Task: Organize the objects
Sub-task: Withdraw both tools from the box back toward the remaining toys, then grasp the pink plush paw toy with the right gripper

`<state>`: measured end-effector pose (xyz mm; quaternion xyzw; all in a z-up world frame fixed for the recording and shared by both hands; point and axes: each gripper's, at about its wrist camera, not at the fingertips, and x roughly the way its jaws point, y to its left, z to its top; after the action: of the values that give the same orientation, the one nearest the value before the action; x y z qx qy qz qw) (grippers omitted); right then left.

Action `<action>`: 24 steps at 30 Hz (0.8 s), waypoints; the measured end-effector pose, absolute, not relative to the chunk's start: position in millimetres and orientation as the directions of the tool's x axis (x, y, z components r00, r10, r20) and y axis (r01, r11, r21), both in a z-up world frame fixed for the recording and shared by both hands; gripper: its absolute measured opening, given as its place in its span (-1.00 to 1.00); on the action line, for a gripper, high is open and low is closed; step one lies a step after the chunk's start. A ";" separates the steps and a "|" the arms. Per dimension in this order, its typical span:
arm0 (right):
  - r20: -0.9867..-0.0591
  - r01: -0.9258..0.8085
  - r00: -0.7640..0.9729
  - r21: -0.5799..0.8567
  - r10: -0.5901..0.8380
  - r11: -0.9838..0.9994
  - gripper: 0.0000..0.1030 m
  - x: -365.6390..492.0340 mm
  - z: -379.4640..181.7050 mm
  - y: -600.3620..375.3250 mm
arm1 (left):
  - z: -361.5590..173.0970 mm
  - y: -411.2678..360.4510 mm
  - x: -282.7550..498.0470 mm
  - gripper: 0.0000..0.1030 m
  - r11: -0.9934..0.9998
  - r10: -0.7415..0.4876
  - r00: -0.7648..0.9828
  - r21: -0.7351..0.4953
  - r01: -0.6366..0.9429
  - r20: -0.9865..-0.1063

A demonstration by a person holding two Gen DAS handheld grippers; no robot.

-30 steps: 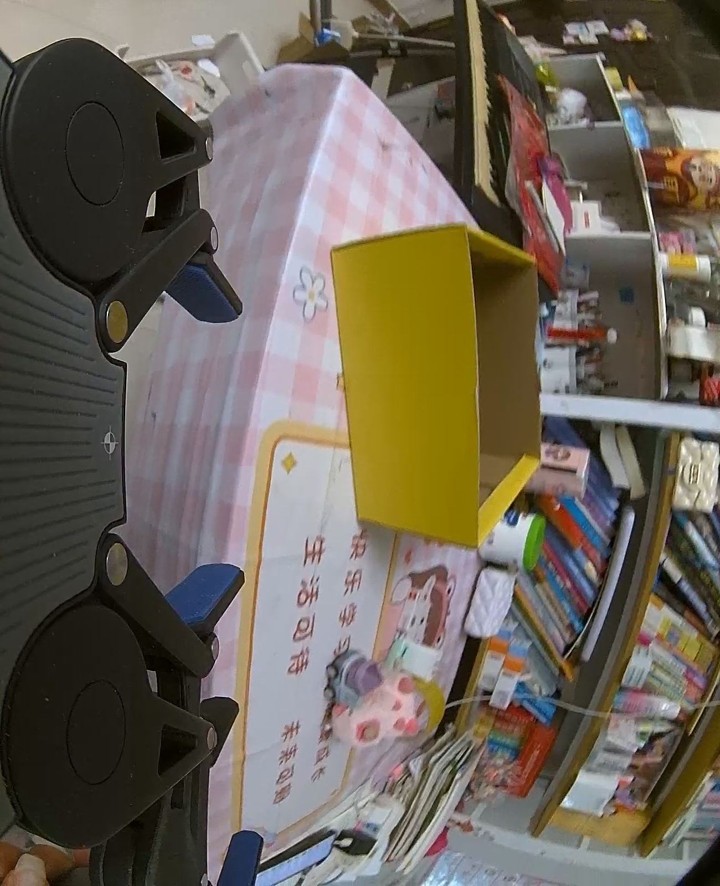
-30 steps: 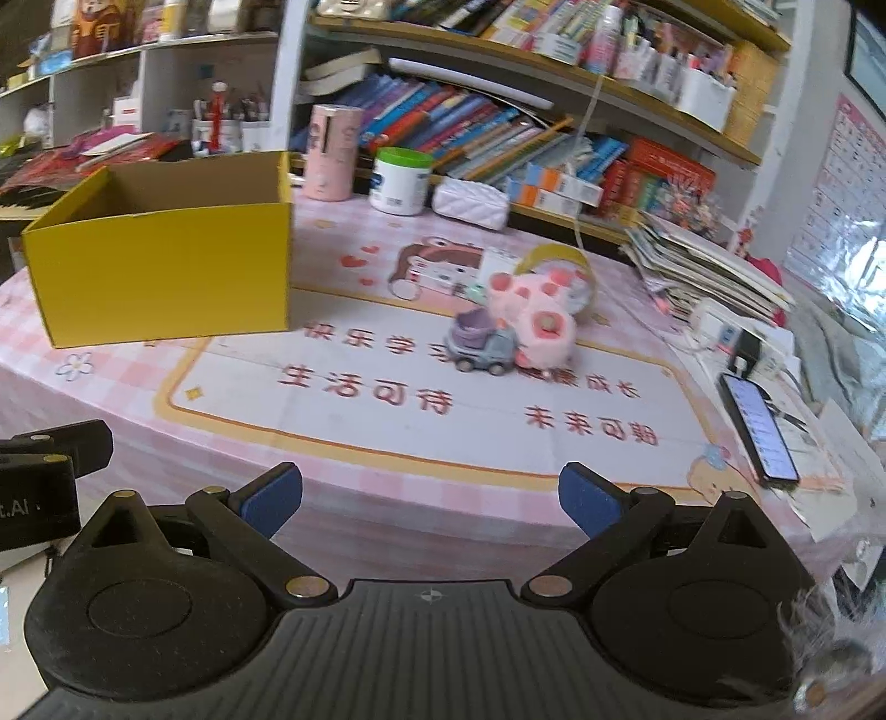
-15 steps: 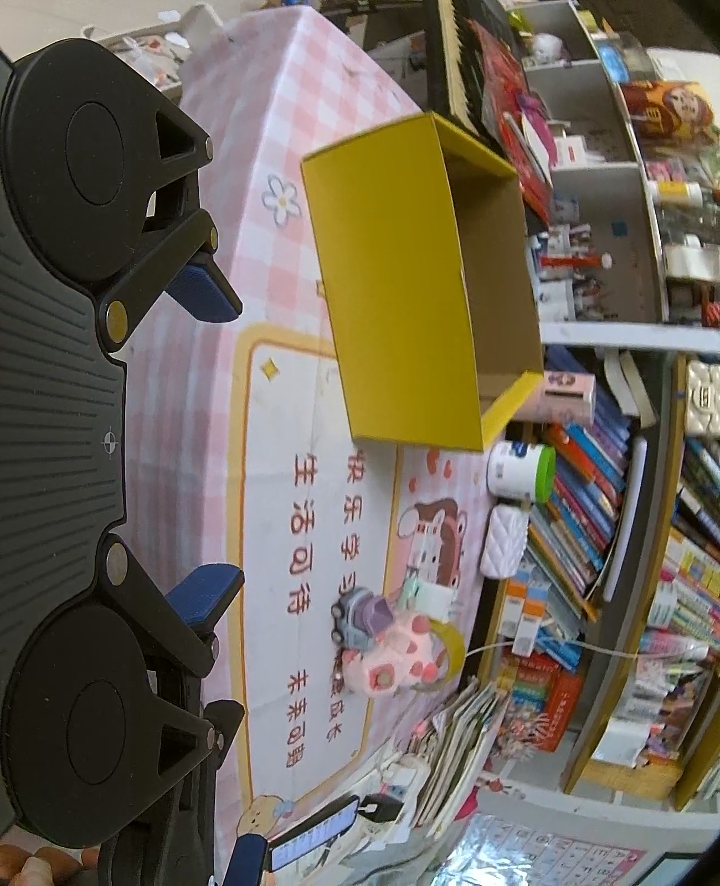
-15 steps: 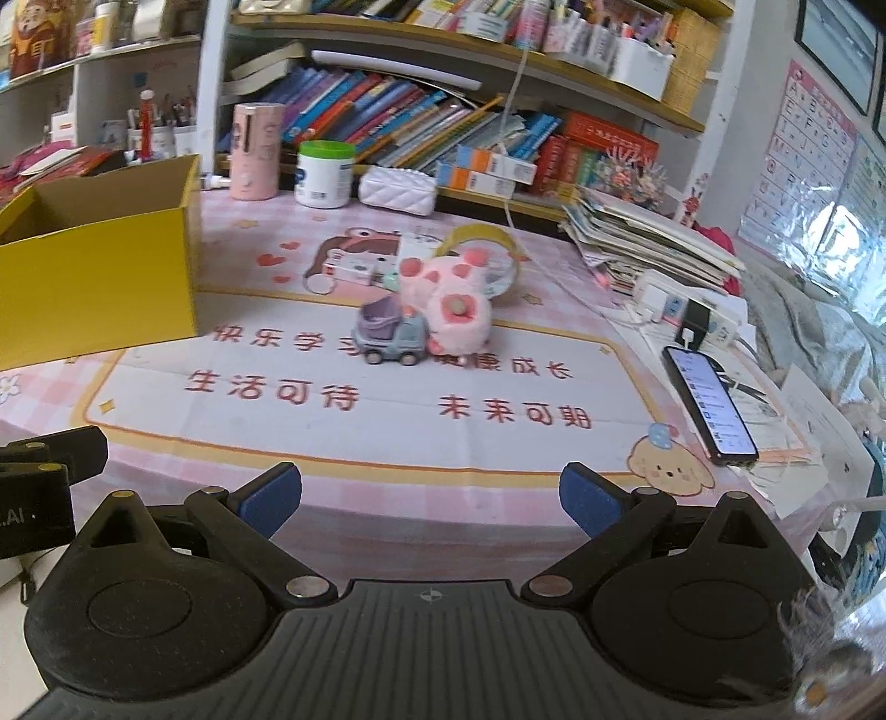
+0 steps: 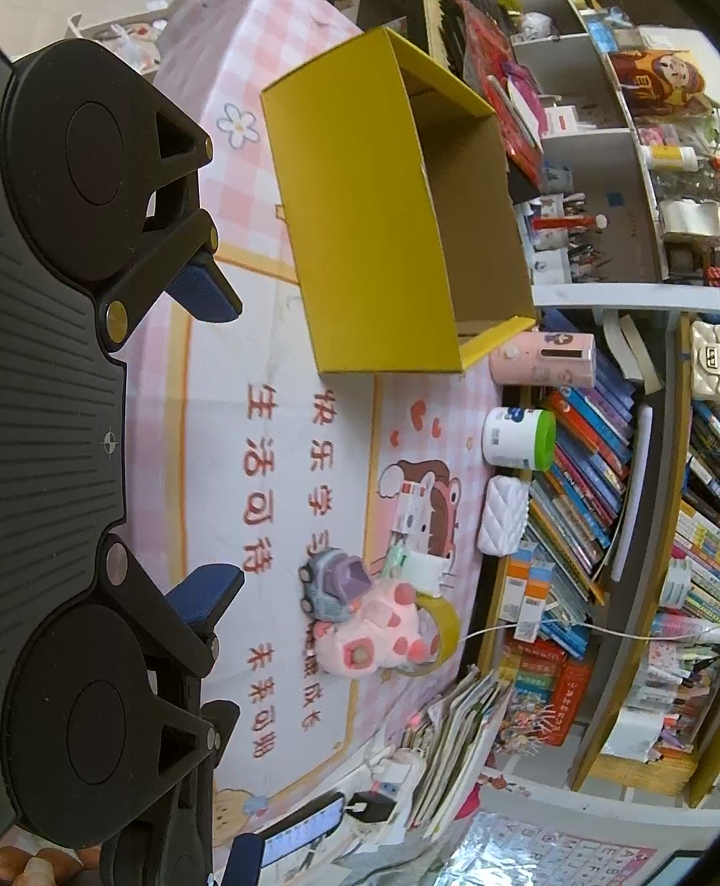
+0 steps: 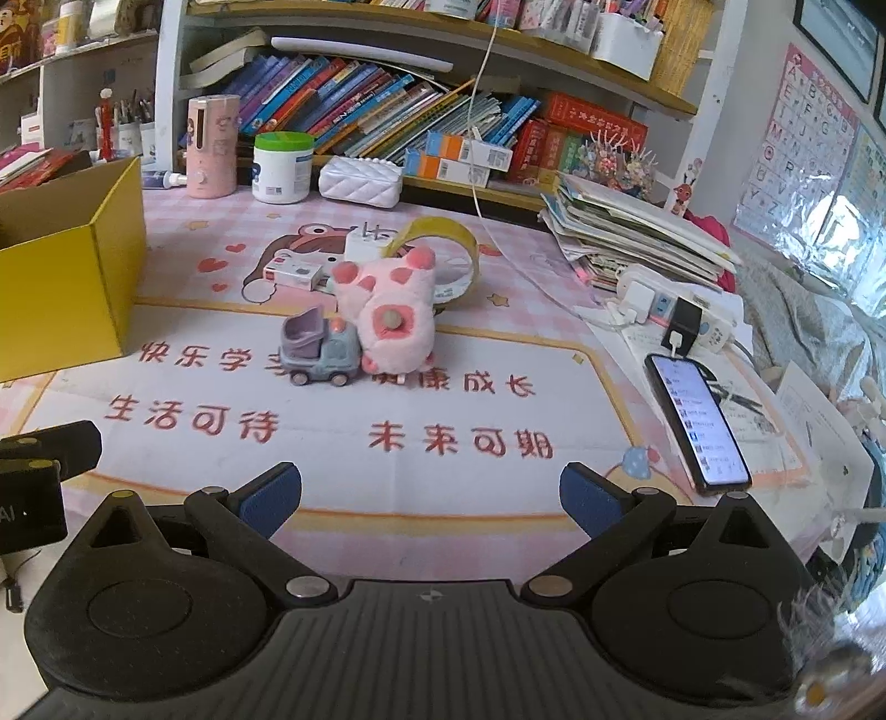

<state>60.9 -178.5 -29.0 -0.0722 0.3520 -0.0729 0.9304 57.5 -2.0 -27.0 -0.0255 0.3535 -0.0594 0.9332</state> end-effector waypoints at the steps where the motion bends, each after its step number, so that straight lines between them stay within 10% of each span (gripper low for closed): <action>1: -0.644 0.079 0.743 -0.186 -0.182 0.979 0.95 64.9 -28.7 -180.9 | -26.7 -4.5 60.8 0.86 0.992 -0.126 0.745 -0.091 0.087 -0.655; 24: -0.649 -0.086 0.759 -0.171 -0.047 0.982 0.95 157.6 -31.4 -238.6 | -31.9 -62.9 120.3 0.86 0.993 -0.020 0.752 -0.101 -0.062 -0.658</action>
<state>157.6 -238.6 -31.4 -0.0954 0.3467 0.0105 0.9331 120.3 -62.9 -31.9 -0.0582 0.3517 0.0111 0.9342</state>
